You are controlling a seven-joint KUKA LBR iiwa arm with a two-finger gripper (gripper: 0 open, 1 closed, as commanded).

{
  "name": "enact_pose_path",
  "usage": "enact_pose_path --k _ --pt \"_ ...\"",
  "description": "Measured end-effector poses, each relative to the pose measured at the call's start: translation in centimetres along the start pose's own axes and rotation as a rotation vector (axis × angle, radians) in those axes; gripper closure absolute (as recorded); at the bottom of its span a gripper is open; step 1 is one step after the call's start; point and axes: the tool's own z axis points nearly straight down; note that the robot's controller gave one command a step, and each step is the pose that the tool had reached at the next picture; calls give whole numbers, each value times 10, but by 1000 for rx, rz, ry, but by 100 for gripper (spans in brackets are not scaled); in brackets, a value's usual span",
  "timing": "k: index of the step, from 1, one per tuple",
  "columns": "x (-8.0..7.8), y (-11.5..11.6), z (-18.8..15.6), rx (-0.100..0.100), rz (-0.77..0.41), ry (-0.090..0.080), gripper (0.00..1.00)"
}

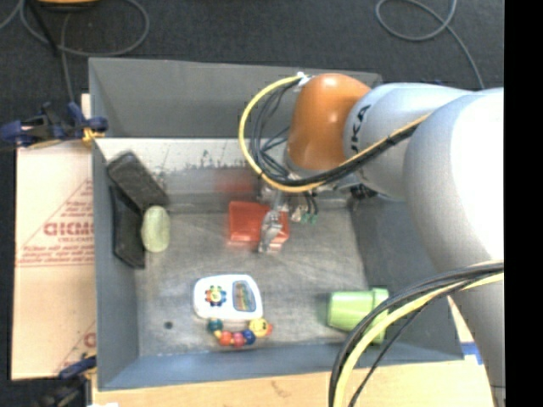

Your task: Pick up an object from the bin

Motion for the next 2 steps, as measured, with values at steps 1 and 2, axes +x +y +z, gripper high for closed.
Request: enact_pose_path --k 1,2 --pt "0 0 -1 1 10 1 100" --pt "-4 0 -70 4 0 1 100"
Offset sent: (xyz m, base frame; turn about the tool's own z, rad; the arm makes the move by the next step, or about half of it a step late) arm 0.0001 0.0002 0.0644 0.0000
